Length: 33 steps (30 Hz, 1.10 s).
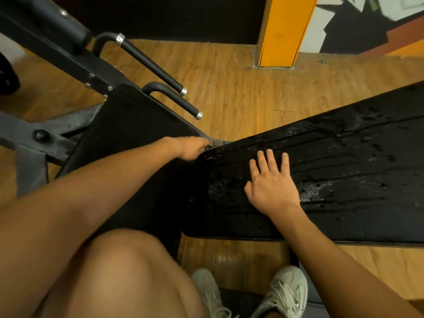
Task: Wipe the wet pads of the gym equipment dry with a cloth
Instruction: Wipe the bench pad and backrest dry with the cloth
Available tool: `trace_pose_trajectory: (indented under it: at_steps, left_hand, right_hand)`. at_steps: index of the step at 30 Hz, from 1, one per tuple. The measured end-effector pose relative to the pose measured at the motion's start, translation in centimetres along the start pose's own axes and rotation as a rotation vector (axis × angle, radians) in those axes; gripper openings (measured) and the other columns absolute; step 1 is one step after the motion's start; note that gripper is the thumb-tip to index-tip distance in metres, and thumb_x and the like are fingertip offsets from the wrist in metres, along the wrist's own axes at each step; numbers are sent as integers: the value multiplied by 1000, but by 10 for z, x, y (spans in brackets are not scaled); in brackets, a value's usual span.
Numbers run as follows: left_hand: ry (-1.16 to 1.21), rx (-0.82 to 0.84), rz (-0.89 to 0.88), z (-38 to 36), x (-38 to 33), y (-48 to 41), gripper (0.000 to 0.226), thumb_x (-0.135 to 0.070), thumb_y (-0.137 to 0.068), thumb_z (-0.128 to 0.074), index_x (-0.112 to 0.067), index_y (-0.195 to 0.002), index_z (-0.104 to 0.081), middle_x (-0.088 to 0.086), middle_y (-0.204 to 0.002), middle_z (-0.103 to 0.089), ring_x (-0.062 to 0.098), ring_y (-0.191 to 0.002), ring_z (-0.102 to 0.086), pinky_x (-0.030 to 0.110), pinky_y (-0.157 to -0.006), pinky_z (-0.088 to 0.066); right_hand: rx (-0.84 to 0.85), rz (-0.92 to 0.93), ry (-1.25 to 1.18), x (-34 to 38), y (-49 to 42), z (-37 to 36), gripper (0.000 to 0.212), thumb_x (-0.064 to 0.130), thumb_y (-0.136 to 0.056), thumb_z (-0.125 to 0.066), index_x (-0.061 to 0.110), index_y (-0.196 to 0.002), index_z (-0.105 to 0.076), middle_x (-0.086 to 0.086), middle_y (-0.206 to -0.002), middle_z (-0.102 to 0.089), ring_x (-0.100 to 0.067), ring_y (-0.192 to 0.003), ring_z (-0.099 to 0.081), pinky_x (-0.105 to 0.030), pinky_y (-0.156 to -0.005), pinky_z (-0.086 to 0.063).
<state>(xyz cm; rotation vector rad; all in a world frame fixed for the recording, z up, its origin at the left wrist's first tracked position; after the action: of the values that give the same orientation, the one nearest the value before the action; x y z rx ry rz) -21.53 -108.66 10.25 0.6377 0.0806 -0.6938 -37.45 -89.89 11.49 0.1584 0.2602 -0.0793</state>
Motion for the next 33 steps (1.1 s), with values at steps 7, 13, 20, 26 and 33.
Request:
trace_pose_trajectory:
  at_steps: [7,13,20,26,33]
  left_hand:
    - [439,-285,64,-104,13,-8,54,-18,-110,-32,-10,-161,-15,3,-169,-9,15,-155,-7,21,-118,-6]
    - [628,-550,32,-117,23,-25,52,-20,-110,-32,-18,-161,-18,-10,-168,-7,1,-151,4,23,-120,-4]
    - [695,-575,-5,-129,28,-24,50,-18,-110,-36,-15,-159,-26,-6,-166,-21,1,-151,-7,18,-121,-9]
    - [798,-645,62,-130,25,-20,47,-19,-110,-35,-15,-157,-32,-4,-165,-25,2,-151,-8,17,-119,-9]
    - [925,-620,110,-145,31,-2,52,-30,-108,-44,-23,-158,-31,-3,-167,-23,14,-152,-21,28,-119,-20]
  right_hand:
    - [-26,-13,-2,0,0,0,66,46,-102,-23,11,-157,-32,-17,-165,-23,-36,-155,-12,-62,-122,-6]
    - [-94,-9,1,-1,3,-4,68,46,-97,-26,7,-150,-46,-20,-159,-35,-38,-151,-25,-64,-120,-16]
    - [-48,-3,-14,-1,1,-1,67,44,-99,-28,5,-152,-41,-22,-161,-30,-40,-152,-20,-65,-120,-13]
    - [-41,-10,20,0,1,-1,68,46,-98,-26,8,-152,-43,-19,-161,-32,-38,-152,-21,-63,-121,-11]
    - [-2,-19,52,1,-1,-5,72,48,-96,-20,10,-155,-37,-17,-163,-27,-38,-153,-17,-65,-119,-7]
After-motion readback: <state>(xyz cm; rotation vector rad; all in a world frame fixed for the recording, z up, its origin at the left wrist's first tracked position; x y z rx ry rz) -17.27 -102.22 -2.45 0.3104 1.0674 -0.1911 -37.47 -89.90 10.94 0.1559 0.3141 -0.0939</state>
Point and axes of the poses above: each hand's wrist, its own y-axis away from the middle knuckle, its own z-axis out of the back of the hand, x = y × z, the point moved 5 cm from there along -y, towards the middle knuckle
